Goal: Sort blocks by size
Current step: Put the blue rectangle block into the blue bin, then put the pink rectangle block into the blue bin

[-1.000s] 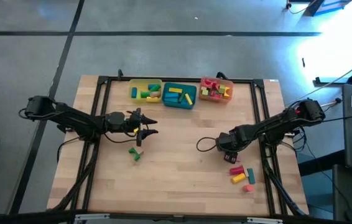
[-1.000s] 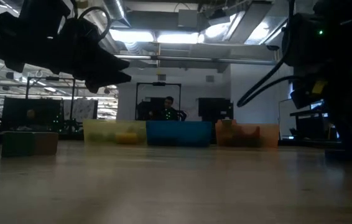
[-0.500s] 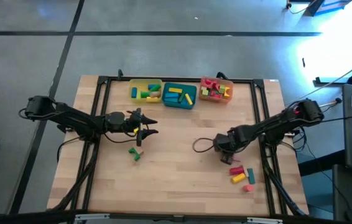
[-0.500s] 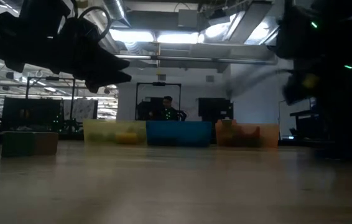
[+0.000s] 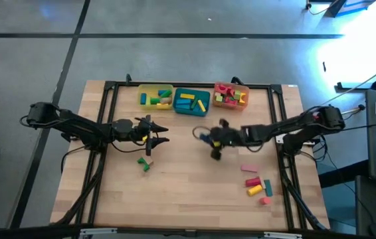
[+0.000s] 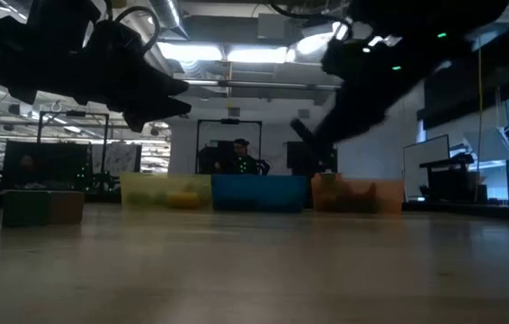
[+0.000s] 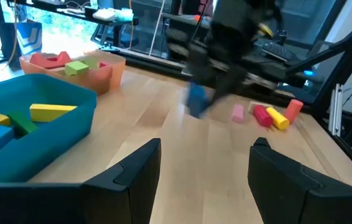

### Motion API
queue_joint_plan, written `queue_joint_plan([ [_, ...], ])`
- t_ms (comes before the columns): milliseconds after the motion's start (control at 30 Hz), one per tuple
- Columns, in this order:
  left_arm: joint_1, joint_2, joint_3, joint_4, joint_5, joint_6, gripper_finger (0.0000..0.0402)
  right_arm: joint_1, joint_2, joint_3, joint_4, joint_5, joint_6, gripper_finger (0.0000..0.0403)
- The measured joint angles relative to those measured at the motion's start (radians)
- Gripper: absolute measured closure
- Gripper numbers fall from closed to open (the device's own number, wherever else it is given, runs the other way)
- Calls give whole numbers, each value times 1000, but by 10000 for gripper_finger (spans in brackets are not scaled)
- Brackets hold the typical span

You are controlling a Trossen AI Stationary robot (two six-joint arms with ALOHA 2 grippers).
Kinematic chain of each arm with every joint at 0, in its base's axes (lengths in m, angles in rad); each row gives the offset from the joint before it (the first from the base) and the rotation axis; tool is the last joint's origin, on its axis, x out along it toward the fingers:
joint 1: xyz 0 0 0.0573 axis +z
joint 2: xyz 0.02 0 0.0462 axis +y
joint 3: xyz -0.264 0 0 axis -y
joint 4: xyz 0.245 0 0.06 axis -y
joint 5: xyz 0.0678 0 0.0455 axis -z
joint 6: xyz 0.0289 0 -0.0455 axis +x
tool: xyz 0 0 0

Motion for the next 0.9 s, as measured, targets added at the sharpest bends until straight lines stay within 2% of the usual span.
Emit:
queue_joint_plan([
  [133,0,0,0,0,0,0,196,-136,0,0,149,33,-178,291],
  [267,0,0,0,1,0,0,196,-280,0,0,252,21,-238,269],
  [367,0,0,0,1,0,0,196,-383,0,0,285,-73,-239,266],
  [500,0,0,0,2,0,0,196,-488,41,0,338,-181,-239,283],
  [733,-13,0,0,1,0,-2,196,-549,114,0,388,-264,-185,304],
  [833,-21,0,0,1,1,0,196,-545,88,18,319,-297,-177,304],
  [900,-22,0,0,1,1,5,196,-544,56,51,263,-361,-175,304],
])
